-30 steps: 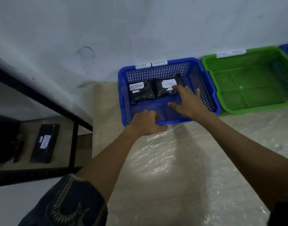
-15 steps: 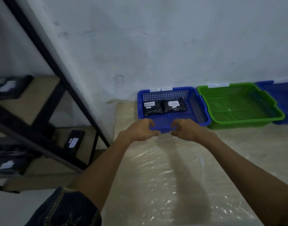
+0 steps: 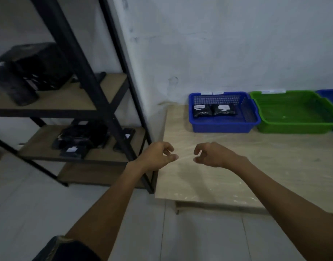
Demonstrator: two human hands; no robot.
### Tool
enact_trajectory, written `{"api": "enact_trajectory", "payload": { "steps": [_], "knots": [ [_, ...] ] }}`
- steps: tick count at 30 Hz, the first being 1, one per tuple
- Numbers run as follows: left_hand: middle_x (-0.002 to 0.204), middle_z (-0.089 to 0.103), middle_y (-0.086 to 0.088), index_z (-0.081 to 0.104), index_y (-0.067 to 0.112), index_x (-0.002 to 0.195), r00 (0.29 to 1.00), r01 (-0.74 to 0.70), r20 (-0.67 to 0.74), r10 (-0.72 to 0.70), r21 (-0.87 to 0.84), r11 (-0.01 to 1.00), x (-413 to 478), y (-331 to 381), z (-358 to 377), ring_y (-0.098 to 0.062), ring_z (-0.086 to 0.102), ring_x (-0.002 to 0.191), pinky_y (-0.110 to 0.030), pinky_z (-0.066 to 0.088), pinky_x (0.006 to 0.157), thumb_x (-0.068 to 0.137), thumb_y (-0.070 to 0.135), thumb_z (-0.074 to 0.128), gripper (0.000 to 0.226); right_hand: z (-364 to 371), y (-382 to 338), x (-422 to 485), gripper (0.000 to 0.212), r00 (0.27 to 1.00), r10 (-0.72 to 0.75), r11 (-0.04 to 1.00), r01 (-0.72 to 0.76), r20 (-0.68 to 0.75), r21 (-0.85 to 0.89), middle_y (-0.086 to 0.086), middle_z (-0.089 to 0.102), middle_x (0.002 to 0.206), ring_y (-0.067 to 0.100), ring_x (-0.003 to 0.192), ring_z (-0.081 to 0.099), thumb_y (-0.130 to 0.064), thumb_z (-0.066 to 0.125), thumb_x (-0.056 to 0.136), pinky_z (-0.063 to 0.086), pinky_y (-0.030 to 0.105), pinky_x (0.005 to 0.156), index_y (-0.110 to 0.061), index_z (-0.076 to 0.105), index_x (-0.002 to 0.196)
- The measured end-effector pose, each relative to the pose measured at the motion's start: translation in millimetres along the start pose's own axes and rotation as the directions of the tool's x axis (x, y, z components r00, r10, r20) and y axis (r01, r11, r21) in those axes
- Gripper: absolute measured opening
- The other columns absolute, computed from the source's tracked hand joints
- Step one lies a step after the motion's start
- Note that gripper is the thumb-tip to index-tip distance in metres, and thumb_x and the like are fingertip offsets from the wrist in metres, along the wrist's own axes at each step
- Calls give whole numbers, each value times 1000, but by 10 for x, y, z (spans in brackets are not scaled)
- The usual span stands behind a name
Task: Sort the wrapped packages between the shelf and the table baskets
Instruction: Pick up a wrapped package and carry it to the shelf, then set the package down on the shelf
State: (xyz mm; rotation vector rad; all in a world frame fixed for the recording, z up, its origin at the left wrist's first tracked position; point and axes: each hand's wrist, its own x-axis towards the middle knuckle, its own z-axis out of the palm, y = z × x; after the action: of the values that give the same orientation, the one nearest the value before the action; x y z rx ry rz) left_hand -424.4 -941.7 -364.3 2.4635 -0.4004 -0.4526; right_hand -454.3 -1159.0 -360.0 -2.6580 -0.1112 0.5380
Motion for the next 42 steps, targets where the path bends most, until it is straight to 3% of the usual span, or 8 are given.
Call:
{"api": "enact_trajectory", "payload": {
  "steps": [5, 12, 16, 20, 24, 30, 35, 42],
  "knots": [
    [96, 68, -1, 65, 13, 110, 999, 33, -39, -34, -37, 999, -687, -367, -254, -12, 64, 90, -26, 53, 80, 86, 36, 70, 33, 259, -598, -247, 34, 999, -40, 999, 40, -5, -16, 5, 66, 107, 16, 92, 55, -40, 61, 89, 48, 34, 88, -21, 59, 116],
    [96, 68, -2, 65, 13, 113, 997, 18, -74, -21, -36, 999, -1885, -1190, -670, -12, 64, 90, -30, 54, 85, 85, 36, 71, 37, 845, -1692, -681, 29, 995, -84, 996, 83, -51, -24, 6, 67, 106, 21, 98, 59, -36, 62, 89, 46, 29, 82, -17, 62, 111],
    [102, 68, 0, 65, 16, 114, 995, 29, -97, -33, -47, 998, -2588, -1752, -931, -7, 63, 93, -24, 52, 85, 83, 39, 72, 39, 1260, -2414, -926, 28, 989, -140, 986, 136, -42, -92, 4, 63, 111, 22, 104, 57, -36, 62, 89, 45, 29, 86, -18, 62, 110],
    [101, 66, 5, 64, 17, 114, 995, 38, -88, -38, -2, 999, -2980, -2081, -1345, -2, 61, 91, -16, 48, 75, 83, 41, 71, 39, 1364, -2970, -1046, 27, 984, -176, 973, 171, -22, -155, -1, 60, 109, 14, 91, 52, -40, 62, 88, 45, 28, 82, -25, 59, 110],
    [98, 65, 9, 63, 23, 109, 987, -14, -160, 15, 10, 1000, -3073, -2161, -1892, -5, 61, 93, -18, 46, 74, 86, 40, 69, 29, 1129, -3456, -1009, 25, 976, -210, 964, 196, -63, -180, -7, 55, 97, 11, 90, 52, -39, 61, 89, 44, 26, 78, -25, 59, 109],
    [98, 66, 7, 61, 22, 113, 967, -86, -234, 99, 62, 994, -2925, -2181, -2725, -4, 62, 89, -17, 47, 73, 88, 35, 68, 29, 659, -4074, -615, 22, 948, -292, 936, 257, -125, -239, -6, 57, 100, 12, 91, 57, -40, 61, 88, 50, 30, 84, -28, 56, 105],
    [98, 66, 11, 62, 24, 110, 948, -121, -279, 152, 127, 985, -2581, -2162, -3421, -1, 62, 88, -16, 49, 73, 87, 39, 68, 28, 120, -4532, -200, 32, 924, -333, 919, 273, -188, -285, -2, 59, 111, 15, 99, 57, -42, 59, 90, 48, 30, 88, -26, 56, 118],
    [104, 68, 4, 64, 20, 112, 906, -175, -344, 245, 221, 959, -2096, -2008, -4439, -9, 63, 96, -30, 53, 90, 86, 40, 69, 33, -691, -5067, 227, 23, 871, -388, 898, 283, -302, -338, -3, 62, 110, 13, 89, 55, -41, 60, 89, 45, 25, 78, -27, 58, 108]
  ]
}}
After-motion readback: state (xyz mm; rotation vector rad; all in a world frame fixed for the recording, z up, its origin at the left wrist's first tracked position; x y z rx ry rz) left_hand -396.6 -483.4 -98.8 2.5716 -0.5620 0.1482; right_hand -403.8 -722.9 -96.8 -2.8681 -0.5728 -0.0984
